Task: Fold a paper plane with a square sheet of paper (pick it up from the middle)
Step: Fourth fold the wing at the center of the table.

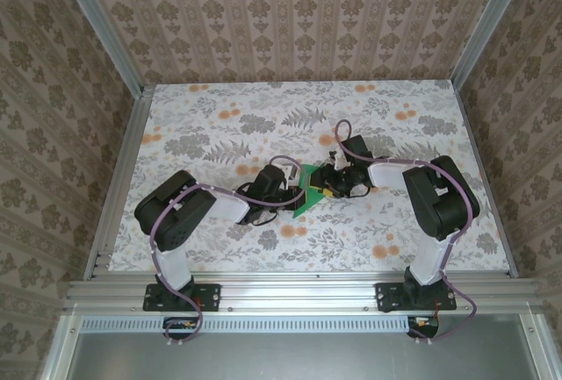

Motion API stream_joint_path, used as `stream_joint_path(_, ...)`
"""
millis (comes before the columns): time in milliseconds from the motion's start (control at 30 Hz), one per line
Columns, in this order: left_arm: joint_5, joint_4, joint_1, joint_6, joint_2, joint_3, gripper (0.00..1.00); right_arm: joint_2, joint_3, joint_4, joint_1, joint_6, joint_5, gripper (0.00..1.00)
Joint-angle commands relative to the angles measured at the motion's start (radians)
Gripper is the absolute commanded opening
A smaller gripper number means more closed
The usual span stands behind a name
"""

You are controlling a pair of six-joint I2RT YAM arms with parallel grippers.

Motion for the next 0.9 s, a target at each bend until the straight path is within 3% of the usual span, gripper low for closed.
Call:
stream_joint_path(0, 0.034, 0.033, 0.005, -0.046, 0.032, -0.014, 0.13, 0.027, 0.004, -0.064, 0.005, -0.049, 0.070, 0.50)
stream_joint_path(433, 0.032, 0.036, 0.007, -0.055, 0.022, -0.035, 0.15, 0.088, 0.089, -0.229, 0.038, -0.082, 0.194, 0.53)
stream_joint_path(867, 0.062, 0.079, 0.029, -0.101, -0.051, -0.074, 0.24, 0.132, 0.142, -0.355, 0.061, -0.102, 0.293, 0.56)
